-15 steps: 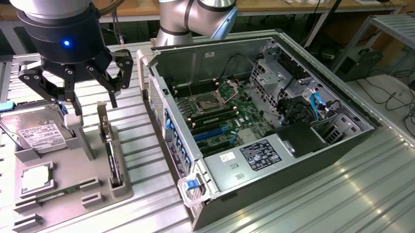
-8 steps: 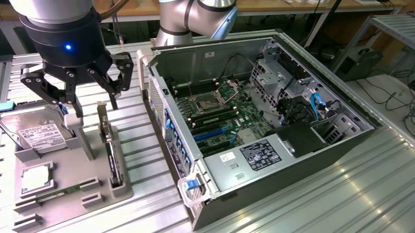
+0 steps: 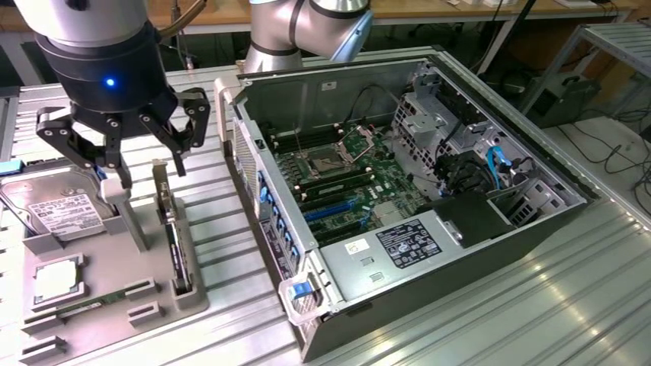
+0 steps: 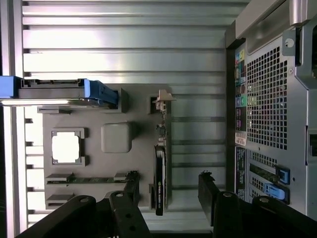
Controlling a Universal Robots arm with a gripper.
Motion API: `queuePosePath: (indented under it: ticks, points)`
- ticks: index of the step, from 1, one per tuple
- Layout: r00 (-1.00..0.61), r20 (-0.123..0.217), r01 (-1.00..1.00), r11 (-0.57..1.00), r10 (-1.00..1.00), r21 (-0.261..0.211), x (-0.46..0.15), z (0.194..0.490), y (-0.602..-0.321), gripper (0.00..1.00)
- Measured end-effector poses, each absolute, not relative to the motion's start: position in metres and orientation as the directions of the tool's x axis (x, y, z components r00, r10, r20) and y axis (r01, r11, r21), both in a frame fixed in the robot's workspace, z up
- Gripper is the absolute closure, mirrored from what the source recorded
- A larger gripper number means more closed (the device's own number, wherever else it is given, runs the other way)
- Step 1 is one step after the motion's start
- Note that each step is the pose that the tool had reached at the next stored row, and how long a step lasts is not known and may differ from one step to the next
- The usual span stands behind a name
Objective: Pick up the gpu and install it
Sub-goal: 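Pick up the gpu and move the gpu toward the slot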
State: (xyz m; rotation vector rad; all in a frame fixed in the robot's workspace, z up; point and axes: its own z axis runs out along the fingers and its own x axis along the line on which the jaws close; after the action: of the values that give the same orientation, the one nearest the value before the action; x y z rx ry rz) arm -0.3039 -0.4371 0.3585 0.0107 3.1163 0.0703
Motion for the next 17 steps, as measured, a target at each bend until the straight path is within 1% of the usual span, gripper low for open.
queuePosePath:
  ticks: [17]
  points:
    - [-1.000, -0.024, 0.006, 0.999, 0.007, 0.045, -0.304, 0.347, -0.437, 0.40]
